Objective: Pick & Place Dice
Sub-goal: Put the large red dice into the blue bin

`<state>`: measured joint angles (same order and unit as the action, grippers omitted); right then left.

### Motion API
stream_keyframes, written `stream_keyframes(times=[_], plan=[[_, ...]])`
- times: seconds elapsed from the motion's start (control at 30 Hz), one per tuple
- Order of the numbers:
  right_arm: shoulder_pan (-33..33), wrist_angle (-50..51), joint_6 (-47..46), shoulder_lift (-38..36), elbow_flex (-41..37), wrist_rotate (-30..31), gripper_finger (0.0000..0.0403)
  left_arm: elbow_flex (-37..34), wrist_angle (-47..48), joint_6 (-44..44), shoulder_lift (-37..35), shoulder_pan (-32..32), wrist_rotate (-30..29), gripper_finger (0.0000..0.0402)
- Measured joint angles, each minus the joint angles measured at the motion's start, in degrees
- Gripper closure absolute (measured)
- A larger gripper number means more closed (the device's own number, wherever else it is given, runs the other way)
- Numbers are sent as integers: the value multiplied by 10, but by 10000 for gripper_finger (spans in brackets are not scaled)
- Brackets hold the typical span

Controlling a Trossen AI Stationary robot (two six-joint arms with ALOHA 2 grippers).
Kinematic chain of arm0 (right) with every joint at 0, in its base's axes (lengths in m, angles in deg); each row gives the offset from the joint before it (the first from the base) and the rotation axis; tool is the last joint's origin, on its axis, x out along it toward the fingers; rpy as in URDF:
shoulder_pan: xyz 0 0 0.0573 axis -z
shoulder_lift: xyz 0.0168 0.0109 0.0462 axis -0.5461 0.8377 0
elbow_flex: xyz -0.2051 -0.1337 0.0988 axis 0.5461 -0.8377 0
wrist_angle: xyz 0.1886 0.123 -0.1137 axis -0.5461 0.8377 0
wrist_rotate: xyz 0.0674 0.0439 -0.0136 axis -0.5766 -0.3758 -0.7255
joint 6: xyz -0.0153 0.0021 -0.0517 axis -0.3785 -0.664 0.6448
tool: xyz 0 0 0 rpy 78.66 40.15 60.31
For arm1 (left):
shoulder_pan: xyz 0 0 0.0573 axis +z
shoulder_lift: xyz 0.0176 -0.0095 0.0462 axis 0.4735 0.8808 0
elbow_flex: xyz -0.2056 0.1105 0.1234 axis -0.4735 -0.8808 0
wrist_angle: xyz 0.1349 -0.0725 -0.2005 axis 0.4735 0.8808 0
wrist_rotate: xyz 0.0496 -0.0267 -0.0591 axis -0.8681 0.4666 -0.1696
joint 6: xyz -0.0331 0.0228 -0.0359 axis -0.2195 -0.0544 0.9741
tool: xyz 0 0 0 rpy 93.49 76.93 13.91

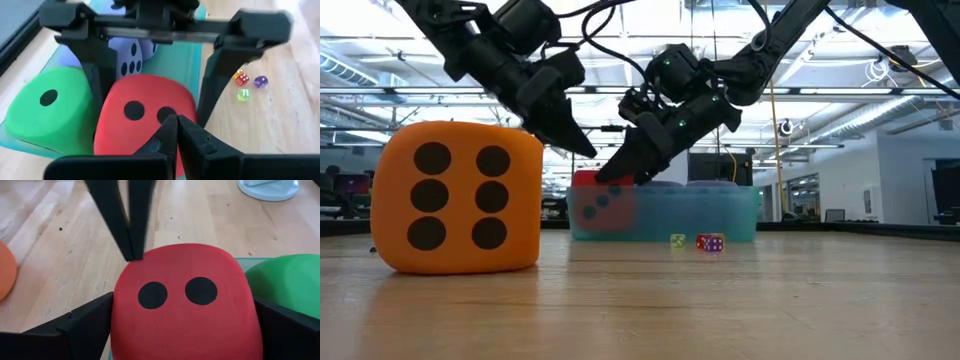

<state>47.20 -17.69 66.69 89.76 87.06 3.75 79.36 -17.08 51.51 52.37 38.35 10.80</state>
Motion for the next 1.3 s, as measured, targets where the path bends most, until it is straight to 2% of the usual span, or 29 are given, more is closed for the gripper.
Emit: stream_keyframes(times=[0.4,0.83,1.0,1.1,1.23,1.3], plan=[[-9,-3,3,-4,0,0,3,0,-10,6,46,18,19,381],[-13,-40,1,-5,0,0,3,1,4,11,49,19,13,381],[-17,-37,3,-40,2,-1,6,0,8,11,50,21,4,381],[-18,5,-2,-73,0,0,7,0,8,10,50,20,2,380],[-30,71,1,-125,1,80,13,-1,-8,9,50,21,0,380],[-38,105,6,-141,2,122,31,-1,-20,8,47,20,4,380]])
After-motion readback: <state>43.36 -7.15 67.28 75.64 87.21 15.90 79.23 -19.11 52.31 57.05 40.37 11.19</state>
